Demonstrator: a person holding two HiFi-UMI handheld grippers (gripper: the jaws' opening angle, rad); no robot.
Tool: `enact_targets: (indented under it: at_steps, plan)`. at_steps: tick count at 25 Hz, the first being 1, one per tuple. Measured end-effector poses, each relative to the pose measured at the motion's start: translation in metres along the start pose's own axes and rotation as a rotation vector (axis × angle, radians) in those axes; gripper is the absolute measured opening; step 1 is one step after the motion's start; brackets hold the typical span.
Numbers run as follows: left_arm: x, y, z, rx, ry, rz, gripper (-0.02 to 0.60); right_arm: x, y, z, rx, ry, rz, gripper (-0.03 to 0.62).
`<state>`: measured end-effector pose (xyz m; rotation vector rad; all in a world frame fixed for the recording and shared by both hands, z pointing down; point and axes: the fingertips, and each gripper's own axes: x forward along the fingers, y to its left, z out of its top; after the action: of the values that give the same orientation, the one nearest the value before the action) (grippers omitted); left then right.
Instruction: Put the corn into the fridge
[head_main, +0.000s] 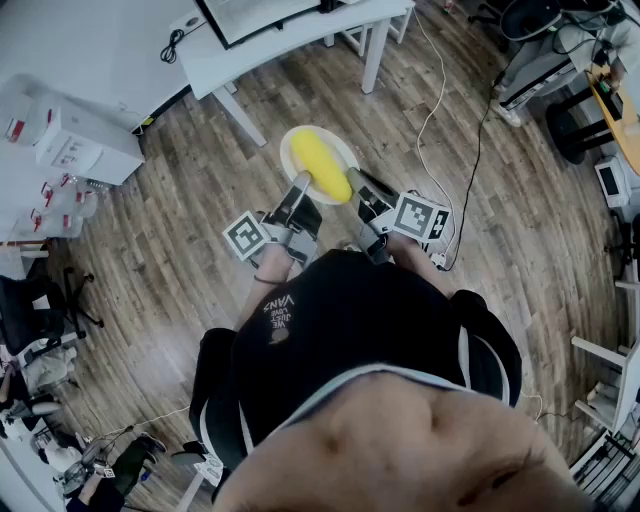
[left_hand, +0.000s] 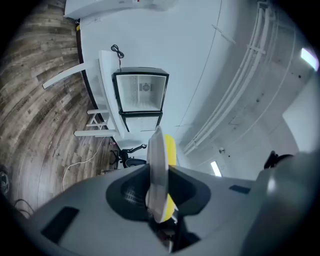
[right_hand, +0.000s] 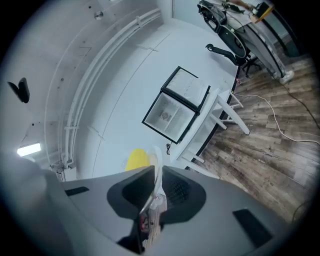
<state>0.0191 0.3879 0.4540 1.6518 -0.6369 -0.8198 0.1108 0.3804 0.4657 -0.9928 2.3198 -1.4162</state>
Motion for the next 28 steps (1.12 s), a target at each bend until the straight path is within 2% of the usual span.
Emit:
enact_targets:
  at_steps: [28]
  plan:
    - [-0.033, 0.001, -0.002, -0.022, 0.045, -0.018, 0.077, -0.005, 0.012, -0.032, -0.030, -0.043, -0.010, 0.038]
